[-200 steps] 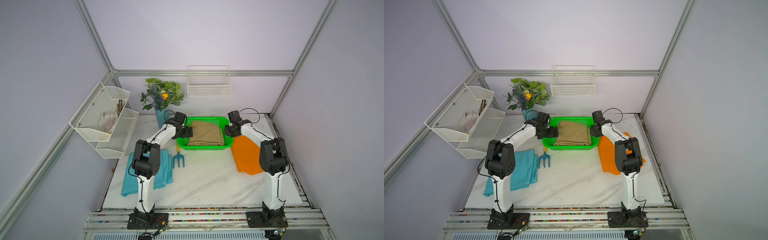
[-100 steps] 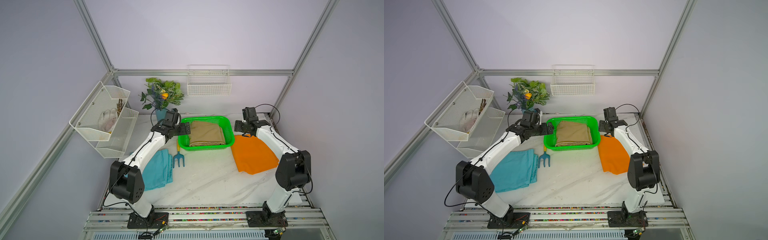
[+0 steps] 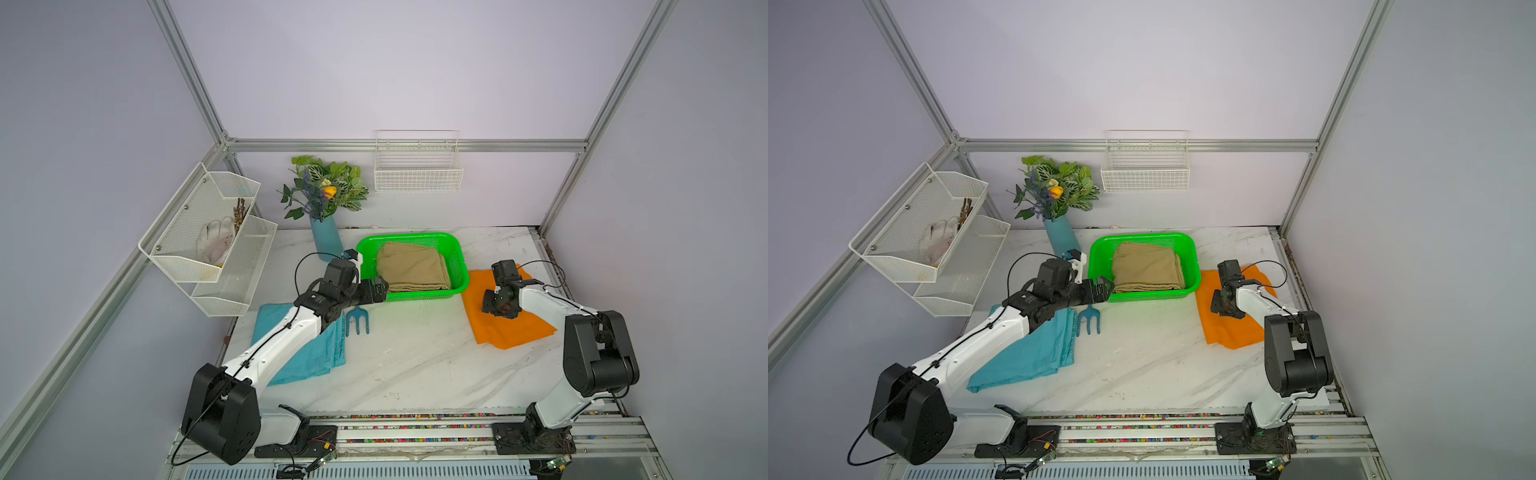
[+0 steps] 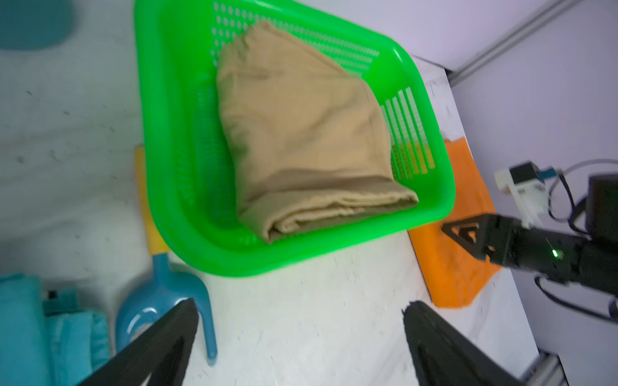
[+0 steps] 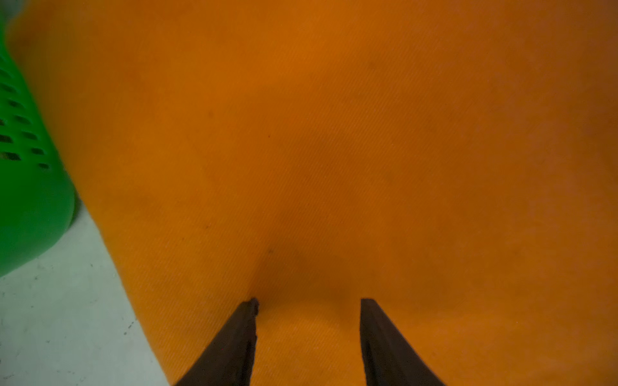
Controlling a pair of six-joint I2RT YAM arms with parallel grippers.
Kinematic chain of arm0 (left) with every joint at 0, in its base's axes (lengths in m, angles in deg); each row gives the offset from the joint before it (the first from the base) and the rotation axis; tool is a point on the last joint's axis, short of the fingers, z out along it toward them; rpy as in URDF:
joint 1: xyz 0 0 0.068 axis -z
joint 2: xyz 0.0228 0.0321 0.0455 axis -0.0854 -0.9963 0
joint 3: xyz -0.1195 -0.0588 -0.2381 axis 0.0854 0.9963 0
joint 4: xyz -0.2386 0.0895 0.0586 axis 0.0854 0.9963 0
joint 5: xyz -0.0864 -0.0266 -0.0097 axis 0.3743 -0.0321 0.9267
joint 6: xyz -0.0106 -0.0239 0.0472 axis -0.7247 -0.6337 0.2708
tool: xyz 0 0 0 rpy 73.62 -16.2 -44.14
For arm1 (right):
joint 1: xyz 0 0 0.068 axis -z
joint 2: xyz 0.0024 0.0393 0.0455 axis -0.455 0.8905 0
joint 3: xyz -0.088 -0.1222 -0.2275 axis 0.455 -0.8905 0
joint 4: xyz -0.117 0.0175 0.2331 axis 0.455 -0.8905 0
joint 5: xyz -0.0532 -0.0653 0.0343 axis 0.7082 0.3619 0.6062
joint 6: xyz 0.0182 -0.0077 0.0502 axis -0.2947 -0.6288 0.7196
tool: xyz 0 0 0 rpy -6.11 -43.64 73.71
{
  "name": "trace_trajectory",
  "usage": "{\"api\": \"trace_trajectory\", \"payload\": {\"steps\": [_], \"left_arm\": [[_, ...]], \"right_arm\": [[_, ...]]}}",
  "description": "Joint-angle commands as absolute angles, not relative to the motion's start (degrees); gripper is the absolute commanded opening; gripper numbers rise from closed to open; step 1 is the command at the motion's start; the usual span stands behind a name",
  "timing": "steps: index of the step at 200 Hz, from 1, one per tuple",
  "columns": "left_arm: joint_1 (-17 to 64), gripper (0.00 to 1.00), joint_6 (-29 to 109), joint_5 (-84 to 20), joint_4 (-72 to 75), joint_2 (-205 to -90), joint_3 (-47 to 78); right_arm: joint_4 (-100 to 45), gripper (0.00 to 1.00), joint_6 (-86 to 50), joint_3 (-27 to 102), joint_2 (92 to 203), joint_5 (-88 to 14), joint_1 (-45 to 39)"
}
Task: Put the folded long pants in the basket
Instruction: Move the long pant to the center of the board.
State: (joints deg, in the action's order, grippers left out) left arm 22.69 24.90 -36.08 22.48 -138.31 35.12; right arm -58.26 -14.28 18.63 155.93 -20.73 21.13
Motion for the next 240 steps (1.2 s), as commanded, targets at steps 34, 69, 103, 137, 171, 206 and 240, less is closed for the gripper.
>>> {"api": "trace_trajectory", "payload": {"steps": [34,69,103,137,171,206,240], "left_arm": [[27.7,1.0,19.86,-31.6,15.84,-136.89,43.4],[27.84,1.0,24.48,-28.59,22.82,-143.85,36.19],[27.83,1.0,28.49,-26.86,27.42,-147.63,33.46],[27.88,1.0,28.87,-26.03,28.0,-147.02,34.6],[27.97,1.0,28.54,-26.05,29.04,-148.52,34.7],[28.29,1.0,29.71,-23.58,30.13,-151.71,33.34],[33.07,1.0,31.7,-24.33,31.47,-155.68,29.54]], "right_arm": [[-52.43,0.5,-5.81,9.3,157.57,-32.41,21.27],[-54.47,0.48,-3.09,3.45,152.24,-34.33,18.01],[-57.19,0.48,2.26,-1.48,145.75,-33.79,7.47],[-58.82,0.48,9.18,-4.62,141.25,-35.61,-3.61],[-59.24,0.47,12.82,-5.22,137.62,-36.11,-10.4],[-55.06,0.47,11.91,-3.98,143.31,-40.0,-15.0],[-60.25,0.51,8.56,3.06,140.25,-33.0,-15.48]]}}
